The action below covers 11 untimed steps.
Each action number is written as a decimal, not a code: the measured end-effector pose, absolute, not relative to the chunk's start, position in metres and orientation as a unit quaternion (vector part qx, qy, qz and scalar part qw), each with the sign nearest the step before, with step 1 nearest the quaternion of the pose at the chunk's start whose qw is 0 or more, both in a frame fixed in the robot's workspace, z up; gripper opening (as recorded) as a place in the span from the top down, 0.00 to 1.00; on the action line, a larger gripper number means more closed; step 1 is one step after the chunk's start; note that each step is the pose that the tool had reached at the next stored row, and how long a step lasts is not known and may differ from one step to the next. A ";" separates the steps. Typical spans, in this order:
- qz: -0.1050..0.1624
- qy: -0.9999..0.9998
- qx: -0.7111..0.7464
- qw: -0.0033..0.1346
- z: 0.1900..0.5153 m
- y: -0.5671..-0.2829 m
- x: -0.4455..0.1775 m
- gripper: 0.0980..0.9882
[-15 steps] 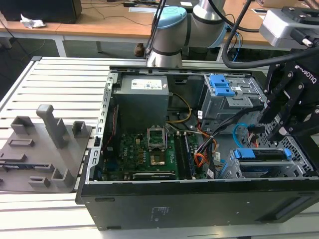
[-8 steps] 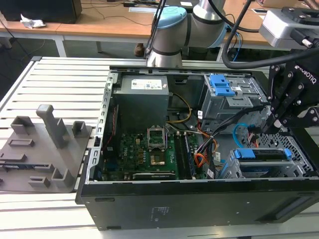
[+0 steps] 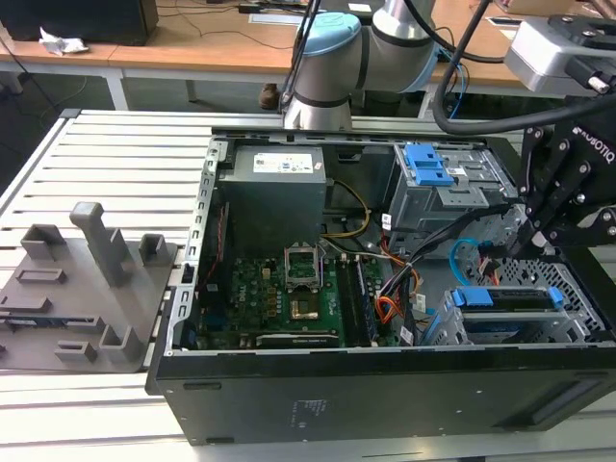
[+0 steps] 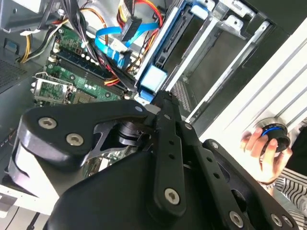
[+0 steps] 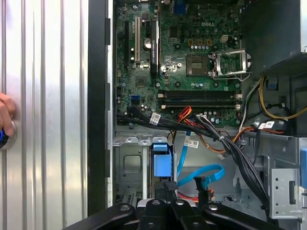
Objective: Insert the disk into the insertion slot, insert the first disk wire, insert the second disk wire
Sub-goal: 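Insert the disk into the insertion slot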
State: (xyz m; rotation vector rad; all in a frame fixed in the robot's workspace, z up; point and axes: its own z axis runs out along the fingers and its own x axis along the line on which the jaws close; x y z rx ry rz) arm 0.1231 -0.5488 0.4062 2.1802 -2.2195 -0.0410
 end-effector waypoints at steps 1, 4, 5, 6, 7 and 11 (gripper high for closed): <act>-0.013 -0.713 0.701 0.015 0.406 -0.549 0.126 0.99; -0.014 -0.713 0.701 0.016 0.405 -0.548 0.135 0.99; -0.015 -0.713 0.701 0.016 0.405 -0.548 0.135 0.99; -0.015 -0.713 0.701 0.017 0.403 -0.548 0.135 0.99; -0.015 -0.713 0.701 0.017 0.401 -0.548 0.135 0.99; -0.015 -0.713 0.701 0.017 0.389 -0.548 0.136 0.99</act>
